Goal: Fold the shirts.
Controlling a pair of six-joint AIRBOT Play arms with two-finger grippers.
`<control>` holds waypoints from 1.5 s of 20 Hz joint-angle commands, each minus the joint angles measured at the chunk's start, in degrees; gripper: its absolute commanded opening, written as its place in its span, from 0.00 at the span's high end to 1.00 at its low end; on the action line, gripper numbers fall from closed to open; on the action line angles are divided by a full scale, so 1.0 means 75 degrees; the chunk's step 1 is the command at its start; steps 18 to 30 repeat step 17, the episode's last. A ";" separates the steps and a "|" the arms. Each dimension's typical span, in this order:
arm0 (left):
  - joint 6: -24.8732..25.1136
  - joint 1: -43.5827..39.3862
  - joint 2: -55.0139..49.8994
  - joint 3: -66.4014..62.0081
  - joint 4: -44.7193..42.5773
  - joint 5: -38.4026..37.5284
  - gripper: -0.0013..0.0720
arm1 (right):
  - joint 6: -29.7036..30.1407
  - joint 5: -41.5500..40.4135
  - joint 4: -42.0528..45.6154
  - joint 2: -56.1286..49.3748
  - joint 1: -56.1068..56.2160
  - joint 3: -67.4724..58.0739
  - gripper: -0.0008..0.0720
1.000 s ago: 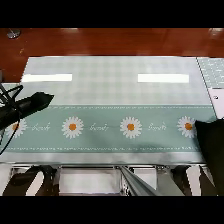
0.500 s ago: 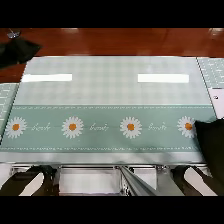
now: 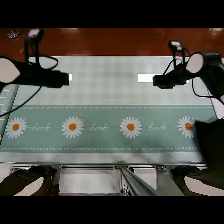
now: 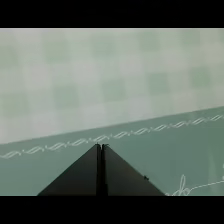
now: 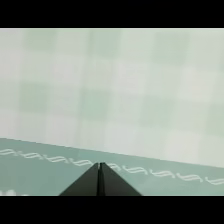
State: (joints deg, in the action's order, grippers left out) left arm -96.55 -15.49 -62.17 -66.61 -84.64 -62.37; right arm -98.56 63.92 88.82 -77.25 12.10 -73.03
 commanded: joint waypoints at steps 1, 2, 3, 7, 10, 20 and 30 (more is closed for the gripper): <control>-0.0286 -0.0073 -0.0076 0.0452 -0.0490 0.0047 0.96 | -0.0425 0.0286 0.1064 -0.0189 0.0198 0.0166 0.94; -0.0286 -0.0073 -0.0076 0.0452 -0.0490 0.0122 0.96 | -0.0423 0.0277 0.1040 -0.0166 0.0154 0.0166 0.94; -0.0286 -0.0076 -0.0076 0.0455 -0.0487 0.0082 0.96 | -0.0423 0.0280 0.1037 -0.0163 0.0154 0.0166 0.94; -0.0286 -0.0082 -0.0087 0.0455 -0.0487 0.0111 0.96 | -0.0423 0.0280 0.1032 -0.0163 0.0157 0.0166 0.94; -0.0289 -0.0082 -0.0087 0.0455 -0.0487 0.0111 0.96 | -0.0423 0.0280 0.1032 -0.0163 0.0157 0.0166 0.94; -0.0289 -0.0082 -0.0087 0.0455 -0.0487 0.0111 0.96 | -0.0423 0.0280 0.1032 -0.0163 0.0157 0.0166 0.94; -0.0289 -0.0082 -0.0087 0.0455 -0.0487 0.0111 0.96 | -0.0423 0.0280 0.1032 -0.0163 0.0157 0.0166 0.94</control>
